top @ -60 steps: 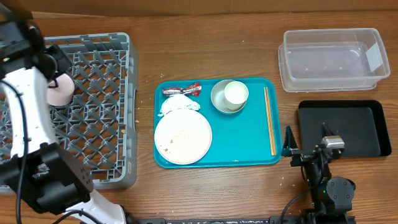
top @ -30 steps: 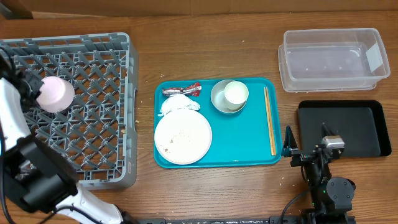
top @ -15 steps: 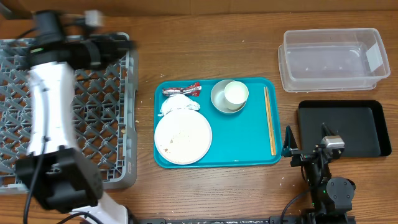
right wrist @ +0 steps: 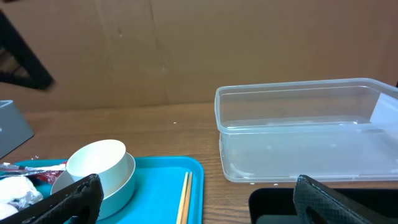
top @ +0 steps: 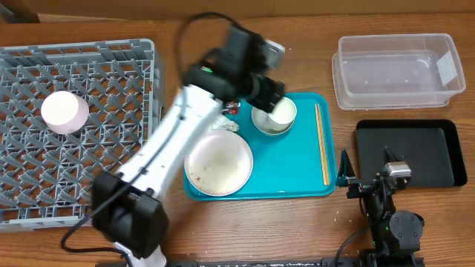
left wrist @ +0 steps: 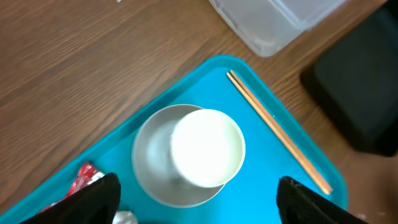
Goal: Sort waste into correct bins and load items into the dishwasher
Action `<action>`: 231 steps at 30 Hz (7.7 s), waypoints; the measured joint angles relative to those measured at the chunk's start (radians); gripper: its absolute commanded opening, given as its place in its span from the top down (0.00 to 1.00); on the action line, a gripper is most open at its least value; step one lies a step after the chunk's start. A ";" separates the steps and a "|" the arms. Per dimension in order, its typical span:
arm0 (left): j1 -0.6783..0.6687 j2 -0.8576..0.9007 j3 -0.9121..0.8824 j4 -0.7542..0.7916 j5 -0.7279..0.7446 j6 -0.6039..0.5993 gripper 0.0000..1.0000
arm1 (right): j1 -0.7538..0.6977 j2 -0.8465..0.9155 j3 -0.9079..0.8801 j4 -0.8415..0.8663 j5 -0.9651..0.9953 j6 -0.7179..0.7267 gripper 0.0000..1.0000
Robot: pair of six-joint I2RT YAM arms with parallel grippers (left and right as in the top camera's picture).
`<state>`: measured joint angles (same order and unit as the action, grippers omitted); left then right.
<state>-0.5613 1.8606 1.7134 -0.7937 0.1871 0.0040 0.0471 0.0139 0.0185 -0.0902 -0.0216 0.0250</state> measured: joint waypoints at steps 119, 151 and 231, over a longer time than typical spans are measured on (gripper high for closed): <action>1.707 0.317 -0.090 -0.600 0.994 0.028 0.51 | 0.000 0.000 0.000 0.001 0.000 0.000 0.00; 1.139 0.210 0.306 -0.815 0.046 -0.156 0.96 | 0.000 0.000 0.000 0.001 0.000 0.000 0.00; 1.157 0.163 0.140 -0.604 -0.322 -0.476 0.96 | 0.000 0.000 0.000 0.000 0.000 0.000 0.00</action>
<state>0.5961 2.0235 1.8534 -1.3975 -0.1352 -0.4725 0.0471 0.0139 0.0185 -0.0898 -0.0219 0.0250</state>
